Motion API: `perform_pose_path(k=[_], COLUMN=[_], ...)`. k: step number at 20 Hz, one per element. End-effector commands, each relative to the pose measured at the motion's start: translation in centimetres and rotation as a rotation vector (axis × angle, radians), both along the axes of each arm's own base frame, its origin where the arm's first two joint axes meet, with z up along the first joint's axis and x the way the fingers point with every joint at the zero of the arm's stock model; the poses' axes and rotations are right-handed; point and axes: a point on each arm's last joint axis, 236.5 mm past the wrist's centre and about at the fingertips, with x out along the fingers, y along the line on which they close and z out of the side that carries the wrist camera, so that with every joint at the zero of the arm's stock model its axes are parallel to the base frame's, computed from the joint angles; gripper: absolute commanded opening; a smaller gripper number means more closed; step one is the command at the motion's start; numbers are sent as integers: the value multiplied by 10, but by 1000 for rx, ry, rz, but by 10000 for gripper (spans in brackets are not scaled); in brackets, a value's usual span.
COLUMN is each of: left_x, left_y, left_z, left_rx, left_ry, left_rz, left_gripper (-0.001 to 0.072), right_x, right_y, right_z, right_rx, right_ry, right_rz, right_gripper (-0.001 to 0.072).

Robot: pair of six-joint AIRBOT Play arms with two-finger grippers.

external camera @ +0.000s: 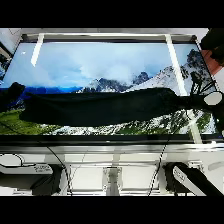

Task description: Fold the clothes and pants, and hang the long-sleeved shirts on hangers.

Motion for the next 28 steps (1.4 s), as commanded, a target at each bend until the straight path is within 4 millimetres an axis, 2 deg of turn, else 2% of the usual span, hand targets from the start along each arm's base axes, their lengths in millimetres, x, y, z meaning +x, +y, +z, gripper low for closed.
perform_pose_path(k=[1,4,5,8,10,14,16,19,20,21,23,24,26,27,28], left_x=[-33,-76,-89,-116,-123,-150,-165,-171,-169,-166,-153,-146,-134,-131,-130], left_y=[-8,-4,-3,-6,-13,-12,-5,-2,-2,-4,-13,-18,-29,-29,-29], left_z=[-13,-39,-47,-59,-60,-71,-78,-80,-79,-78,-72,-68,-53,-46,-39], left_rx=[-70,-74,-71,-72,-87,-81,-68,-65,-67,-77,-126,-147,-147,-129,-108], left_ry=[86,254,306,411,437,560,633,663,657,643,587,553,473,447,433], left_rz=[-96,-144,-159,-210,-238,-261,-232,-218,-217,-213,-203,-206,-263,-278,-281], left_gripper=[445,445,445,445,444,433,434,433,434,434,433,434,434,433,434], right_x=[26,25,21,-6,-29,-87,-98,-101,-89,-69,-19,-2,19,28,36], right_y=[-43,-68,-71,-77,-83,-118,-131,-145,-136,-113,-45,-10,54,92,125], right_z=[-18,-45,-57,-99,-113,-113,-106,-87,-76,-63,-31,-23,-22,-24,-26], right_rx=[-151,-243,-253,-247,-251,-326,-332,-327,-297,-231,-95,-72,-112,-136,-163], right_ry=[12,129,171,364,473,676,672,607,533,422,170,90,1,-37,-59], right_rz=[-86,-102,-97,-93,-84,-95,-128,-181,-169,-120,18,102,287,398,488], right_gripper=[347,332,293,239,196,196,197,201,201,203,203,203,224,307,329])
